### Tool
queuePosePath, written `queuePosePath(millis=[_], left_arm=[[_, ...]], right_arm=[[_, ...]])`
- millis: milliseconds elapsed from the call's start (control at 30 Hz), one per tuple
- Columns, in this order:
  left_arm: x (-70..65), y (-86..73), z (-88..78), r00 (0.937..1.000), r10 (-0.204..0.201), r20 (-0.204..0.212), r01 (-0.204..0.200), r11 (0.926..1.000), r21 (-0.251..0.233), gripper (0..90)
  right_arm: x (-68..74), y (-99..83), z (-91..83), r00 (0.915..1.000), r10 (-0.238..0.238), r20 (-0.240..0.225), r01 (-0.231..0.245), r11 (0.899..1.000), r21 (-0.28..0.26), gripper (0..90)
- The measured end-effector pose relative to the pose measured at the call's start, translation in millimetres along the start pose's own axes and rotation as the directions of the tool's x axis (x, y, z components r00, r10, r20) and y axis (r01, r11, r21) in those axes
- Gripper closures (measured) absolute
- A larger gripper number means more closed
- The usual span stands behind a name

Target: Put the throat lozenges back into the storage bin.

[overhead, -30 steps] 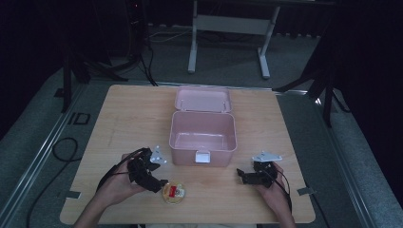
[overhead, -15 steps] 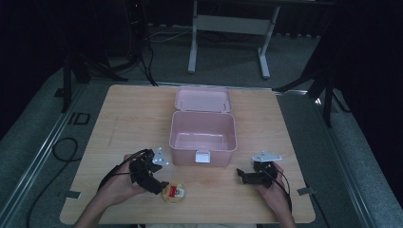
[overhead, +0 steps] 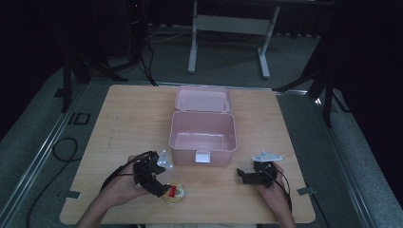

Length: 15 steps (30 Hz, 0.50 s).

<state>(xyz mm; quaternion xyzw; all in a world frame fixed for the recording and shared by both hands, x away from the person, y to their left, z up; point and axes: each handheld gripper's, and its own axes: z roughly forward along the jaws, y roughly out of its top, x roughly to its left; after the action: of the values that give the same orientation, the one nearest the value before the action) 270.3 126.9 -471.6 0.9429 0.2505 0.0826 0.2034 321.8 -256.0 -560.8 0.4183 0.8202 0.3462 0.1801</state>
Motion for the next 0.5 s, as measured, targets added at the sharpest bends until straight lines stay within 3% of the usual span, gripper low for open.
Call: queuePosePath(millis=[500], left_arm=[[-5.2,5.1,7.5,0.9991,0.037,0.02,-0.038,0.9987,0.033,19.0]], right_arm=[[0.0,0.0,0.0,1.0,0.0,0.0,0.0,1.0,0.0,13.5]])
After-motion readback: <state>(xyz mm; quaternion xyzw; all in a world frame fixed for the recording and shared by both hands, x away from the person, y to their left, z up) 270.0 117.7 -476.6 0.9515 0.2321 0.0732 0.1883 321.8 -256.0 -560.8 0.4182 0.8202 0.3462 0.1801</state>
